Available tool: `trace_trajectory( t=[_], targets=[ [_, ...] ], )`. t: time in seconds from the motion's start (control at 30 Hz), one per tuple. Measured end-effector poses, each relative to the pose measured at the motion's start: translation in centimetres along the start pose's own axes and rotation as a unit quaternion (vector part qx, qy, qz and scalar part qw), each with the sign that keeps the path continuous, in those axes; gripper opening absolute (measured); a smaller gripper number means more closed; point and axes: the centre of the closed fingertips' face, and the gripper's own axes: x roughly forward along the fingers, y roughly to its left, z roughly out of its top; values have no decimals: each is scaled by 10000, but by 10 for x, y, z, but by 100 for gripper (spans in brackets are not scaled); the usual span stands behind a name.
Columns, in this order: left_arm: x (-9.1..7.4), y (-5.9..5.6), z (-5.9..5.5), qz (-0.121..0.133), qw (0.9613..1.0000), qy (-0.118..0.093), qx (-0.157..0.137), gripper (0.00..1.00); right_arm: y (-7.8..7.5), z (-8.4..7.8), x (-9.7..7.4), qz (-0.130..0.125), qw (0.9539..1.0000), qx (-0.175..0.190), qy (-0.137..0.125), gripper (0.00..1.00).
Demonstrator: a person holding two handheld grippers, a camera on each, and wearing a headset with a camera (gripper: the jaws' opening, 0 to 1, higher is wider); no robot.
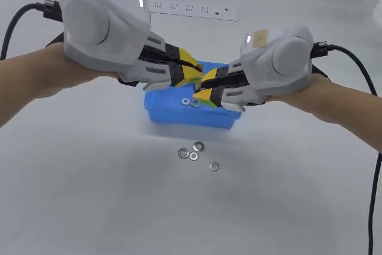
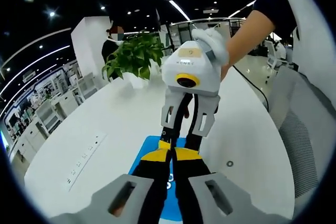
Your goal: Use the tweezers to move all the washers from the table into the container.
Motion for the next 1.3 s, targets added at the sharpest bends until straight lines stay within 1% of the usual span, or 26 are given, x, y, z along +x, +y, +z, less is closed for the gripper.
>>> trace_trajectory(
  t=[0.07,0.1,0.17,0.23,0.3,0.33,0.4,0.43,0.47,0.5,0.53,0.6,0.63,0.7,0.77,0.8,0.83,0.9,0.93,1.0,1.1,1.17,1.23,1.3],
  targets=[
    [-2,3,2,52,10000,-1,1,5,0,3,-3,-52,9999,-85,-37,18],
    [-3,4,3,75,10000,5,-19,5,-2,3,-5,-136,9998,-134,1,18],
    [-6,7,6,147,9999,-2,-41,5,-2,3,-8,-183,9998,-122,10,20],
    [-11,8,11,217,9997,-54,-16,5,-2,3,-13,-254,9996,-125,3,23],
    [-16,9,15,276,9996,-96,14,5,-2,4,-20,-388,9992,-135,-4,25],
    [-18,8,17,292,9995,-112,25,5,-2,6,-25,-476,9988,-106,-66,27],
    [-23,6,21,335,9993,-157,39,5,-1,11,-33,-562,9982,50,-224,30],
    [-26,4,23,353,9992,-183,50,5,2,14,-37,-574,9976,166,-356,30],
    [-28,1,24,365,9991,-206,57,5,6,18,-43,-607,9961,338,-543,30],
    [-30,-3,25,373,9990,-229,64,5,8,19,-47,-629,9951,420,-636,31],
    [-31,-6,25,375,9990,-229,77,5,13,18,-54,-643,9946,467,-666,31],
    [-33,-13,23,401,9990,-182,123,5,19,13,-61,-701,9947,433,-612,33],
    [-34,-15,23,406,9990,-177,113,5,23,9,-67,-770,9945,420,-569,34],
    [-35,-21,23,424,9989,-188,61,5,30,1,-76,-859,9935,507,-549,36],
    [-37,-27,24,459,9986,-244,10,5,39,-7,-84,-959,9923,568,-541,36],
    [-37,-32,25,465,9985,-291,-10,5,43,-10,-87,-1026,9917,564,-535,35],
    [-36,-37,25,430,9986,-307,-25,5,49,-15,-91,-1103,9904,644,-534,35],
    [-34,-45,24,380,9988,-307,-43,5,57,-25,-94,-1109,9892,815,-505,37],
    [-33,-51,23,338,9990,-283,-36,5,64,-31,-97,-1128,9891,834,-439,38],
    [-30,-58,21,298,9992,-277,-63,5,74,-42,-101,-1155,9883,947,-310,42],
    [-26,-68,20,222,9991,-325,-146,5,87,-51,-106,-1179,9860,1141,-292,48],
    [-22,-76,18,129,9993,-313,-163,5,97,-57,-108,-1164,9860,1175,-219,51],
    [-18,-84,15,38,9994,-313,-145,5,106,-63,-109,-1130,9866,1177,-103,51],
    [-14,-89,13,-24,9995,-304,-90,5,112,-66,-110,-1118,9863,1207,-93,52]
  ],
)
